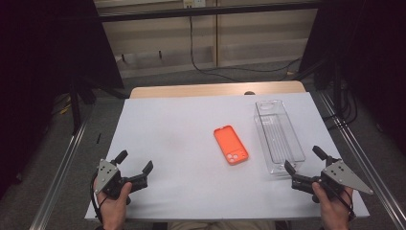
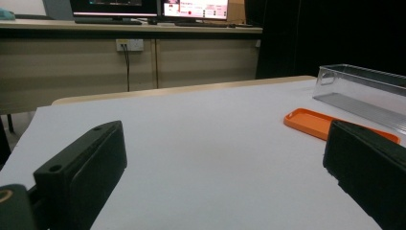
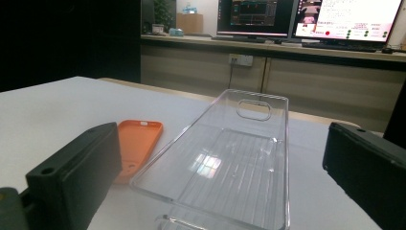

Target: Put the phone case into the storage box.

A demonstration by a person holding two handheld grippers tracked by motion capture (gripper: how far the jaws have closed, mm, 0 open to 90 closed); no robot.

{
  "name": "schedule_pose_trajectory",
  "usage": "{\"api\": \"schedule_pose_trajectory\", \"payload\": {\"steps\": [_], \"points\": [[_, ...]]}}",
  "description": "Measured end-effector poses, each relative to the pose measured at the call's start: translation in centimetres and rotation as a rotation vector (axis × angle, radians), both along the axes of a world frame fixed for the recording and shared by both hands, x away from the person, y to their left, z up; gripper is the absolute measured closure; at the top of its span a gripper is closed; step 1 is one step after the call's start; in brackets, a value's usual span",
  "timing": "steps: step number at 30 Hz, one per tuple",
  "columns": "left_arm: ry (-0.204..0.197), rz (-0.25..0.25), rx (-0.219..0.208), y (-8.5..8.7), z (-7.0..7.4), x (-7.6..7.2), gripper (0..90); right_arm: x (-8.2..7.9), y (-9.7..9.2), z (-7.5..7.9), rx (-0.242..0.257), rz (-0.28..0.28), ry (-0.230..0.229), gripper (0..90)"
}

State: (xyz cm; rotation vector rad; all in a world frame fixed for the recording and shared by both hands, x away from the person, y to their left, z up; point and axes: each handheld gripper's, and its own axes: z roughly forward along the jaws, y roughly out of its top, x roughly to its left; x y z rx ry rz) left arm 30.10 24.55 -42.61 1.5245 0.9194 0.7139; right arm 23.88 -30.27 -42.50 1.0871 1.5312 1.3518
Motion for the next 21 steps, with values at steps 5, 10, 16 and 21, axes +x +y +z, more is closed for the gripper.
{"api": "schedule_pose_trajectory", "payload": {"steps": [5,10,16,21], "points": [[0.004,0.009,0.005,-0.1,0.0,0.0,1.3,0.0,0.0,0.0,0.000,0.008,-0.002,0.0],[0.018,0.002,0.008,-0.3,0.0,0.1,1.1,-0.1,-0.1,-0.1,-0.004,0.001,0.005,0.0],[0.041,-0.017,-0.001,-0.9,-0.1,0.5,1.1,-0.2,-0.1,-0.1,0.003,0.010,-0.003,0.0],[0.036,-0.037,-0.011,-1.4,-0.1,0.5,2.6,-0.5,-0.1,0.0,0.011,0.014,-0.015,0.0]]}}
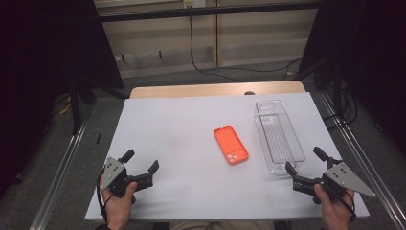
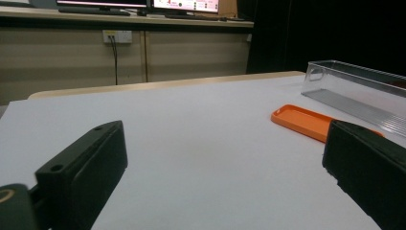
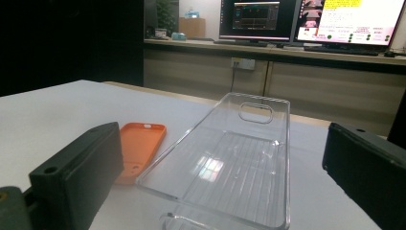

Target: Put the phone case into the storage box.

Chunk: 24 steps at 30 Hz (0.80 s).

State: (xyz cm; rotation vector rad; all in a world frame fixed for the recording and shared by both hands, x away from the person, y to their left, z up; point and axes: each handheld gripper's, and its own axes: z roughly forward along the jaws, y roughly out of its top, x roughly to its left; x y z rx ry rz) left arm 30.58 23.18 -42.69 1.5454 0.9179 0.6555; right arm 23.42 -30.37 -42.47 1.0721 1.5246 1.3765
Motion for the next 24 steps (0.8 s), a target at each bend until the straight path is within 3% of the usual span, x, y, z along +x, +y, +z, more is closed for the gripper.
{"api": "schedule_pose_trajectory", "payload": {"steps": [2,9,11,17,18,22,24], "points": [[0.015,-0.019,-0.012,0.0,-0.1,0.0,2.8,0.0,0.0,0.0,0.000,0.001,0.002,0.0],[0.000,-0.021,0.008,-0.2,0.1,0.0,3.7,0.0,0.3,0.1,-0.010,0.005,-0.004,0.0],[0.008,-0.053,-0.016,-0.5,0.2,0.2,4.2,0.0,0.3,0.1,-0.010,0.000,0.002,0.0],[0.012,-0.120,-0.003,-1.5,0.3,0.4,4.9,0.1,0.4,0.0,-0.012,0.009,0.006,0.0],[0.033,-0.170,0.008,-1.7,0.3,0.7,4.9,0.1,0.4,0.0,-0.011,0.010,0.007,0.0],[0.034,-0.196,0.016,-2.2,0.4,0.7,4.6,0.0,0.4,0.0,-0.009,0.018,0.006,0.0],[0.017,-0.195,0.027,-2.4,0.4,0.7,4.3,0.0,0.4,0.0,-0.008,0.020,0.006,0.0]]}}
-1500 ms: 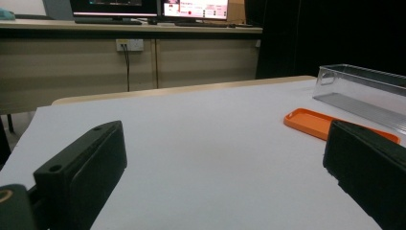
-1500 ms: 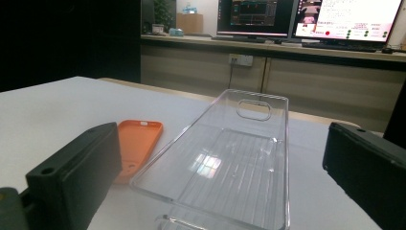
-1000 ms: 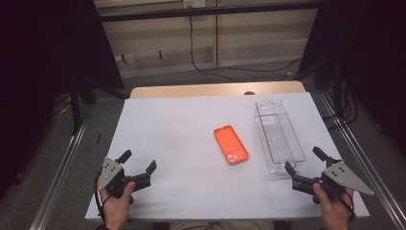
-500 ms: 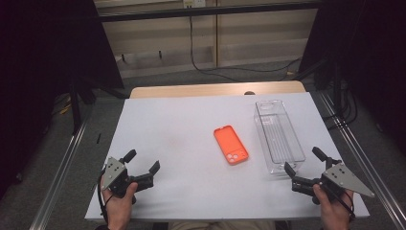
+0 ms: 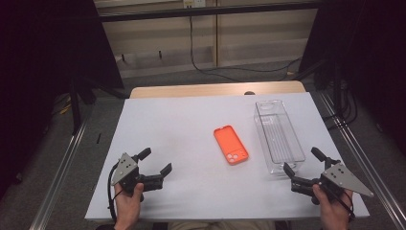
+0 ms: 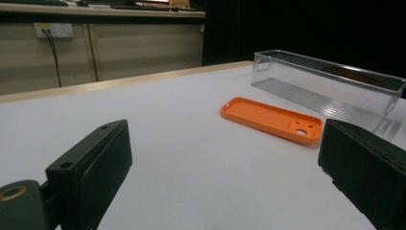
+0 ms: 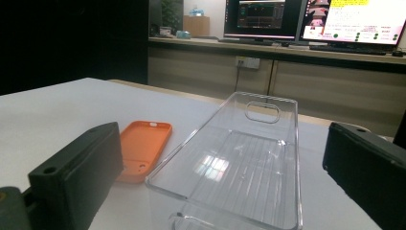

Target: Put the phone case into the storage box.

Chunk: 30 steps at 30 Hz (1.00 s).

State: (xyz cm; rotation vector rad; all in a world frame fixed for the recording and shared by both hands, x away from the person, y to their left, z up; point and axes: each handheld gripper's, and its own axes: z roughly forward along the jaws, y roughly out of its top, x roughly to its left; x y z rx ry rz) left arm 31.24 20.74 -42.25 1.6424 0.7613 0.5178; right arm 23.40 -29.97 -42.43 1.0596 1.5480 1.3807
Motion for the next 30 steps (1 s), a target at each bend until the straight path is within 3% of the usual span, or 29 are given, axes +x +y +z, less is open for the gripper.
{"api": "schedule_pose_trajectory", "payload": {"steps": [5,13,18,21,25,30], "points": [[0.005,-0.015,-0.036,-0.6,0.2,0.2,4.0,0.0,0.1,0.0,0.001,-0.002,-0.002,0.0],[-0.035,-0.055,-0.062,-1.6,0.6,0.5,2.2,0.1,0.1,0.0,0.000,-0.001,0.000,0.0],[-0.037,-0.033,-0.054,-2.3,0.4,0.9,3.1,0.1,0.1,0.0,-0.003,0.000,0.001,0.0],[-0.027,-0.052,-0.069,-2.8,0.3,1.3,3.0,0.1,0.2,0.0,-0.005,-0.001,0.002,0.0],[-0.034,-0.054,-0.051,-3.8,0.3,1.9,2.8,0.1,0.1,-0.1,-0.007,-0.004,0.002,0.0],[-0.036,-0.077,-0.060,-4.8,0.5,2.4,2.4,0.1,0.1,-0.1,-0.006,-0.005,-0.001,0.0]]}}
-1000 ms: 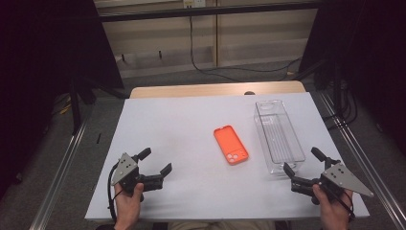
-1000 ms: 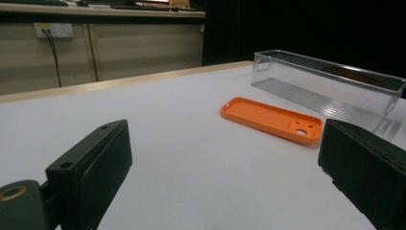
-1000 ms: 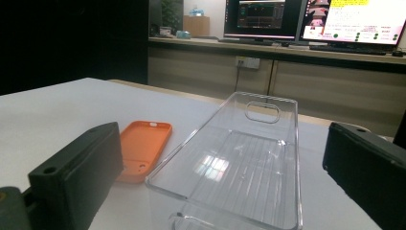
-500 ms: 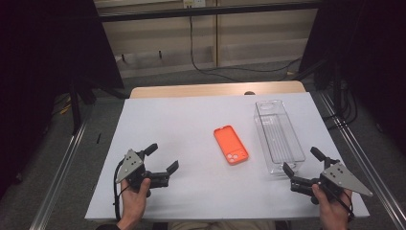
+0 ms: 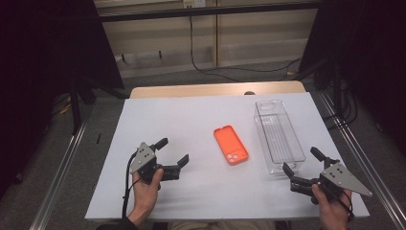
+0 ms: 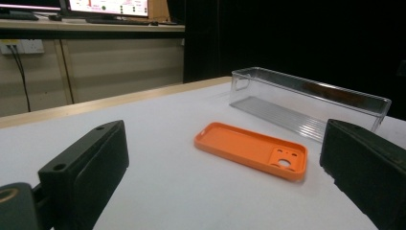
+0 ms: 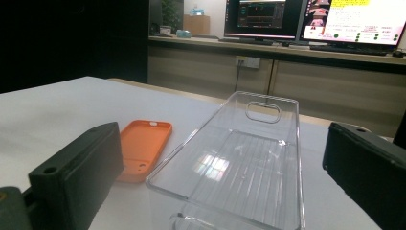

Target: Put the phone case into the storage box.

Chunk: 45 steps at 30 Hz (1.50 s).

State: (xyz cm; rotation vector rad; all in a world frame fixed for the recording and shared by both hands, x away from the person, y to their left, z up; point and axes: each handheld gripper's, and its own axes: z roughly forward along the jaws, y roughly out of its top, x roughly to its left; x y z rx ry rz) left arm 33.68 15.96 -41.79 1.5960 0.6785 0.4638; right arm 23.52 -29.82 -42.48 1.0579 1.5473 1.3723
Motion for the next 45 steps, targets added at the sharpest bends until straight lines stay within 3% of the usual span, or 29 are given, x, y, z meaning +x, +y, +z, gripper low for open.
{"api": "schedule_pose_trajectory", "payload": {"steps": [13,20,26,32,35,41,45], "points": [[-0.019,-0.073,0.018,-2.2,0.2,0.7,1.4,0.0,0.0,0.0,-0.002,0.004,0.004,0.0],[-0.059,-0.106,0.028,-3.5,0.6,1.1,1.0,0.0,0.0,0.0,-0.005,0.005,0.003,0.0],[-0.034,-0.112,0.024,-4.3,0.0,2.6,1.0,0.0,0.1,0.0,-0.011,0.009,0.006,0.0],[-0.016,-0.124,0.030,-5.4,-0.1,3.2,1.3,0.0,0.1,0.0,-0.009,0.014,0.009,0.0],[-0.041,-0.151,0.032,-6.2,0.3,3.2,1.2,0.0,0.2,0.0,-0.008,0.013,0.011,0.0],[-0.079,-0.135,0.036,-7.5,0.7,4.1,1.7,0.0,0.1,0.0,-0.010,0.013,0.009,0.0],[-0.073,-0.127,0.048,-8.1,0.4,5.0,3.4,0.0,0.1,0.0,-0.012,0.013,0.008,0.0]]}}
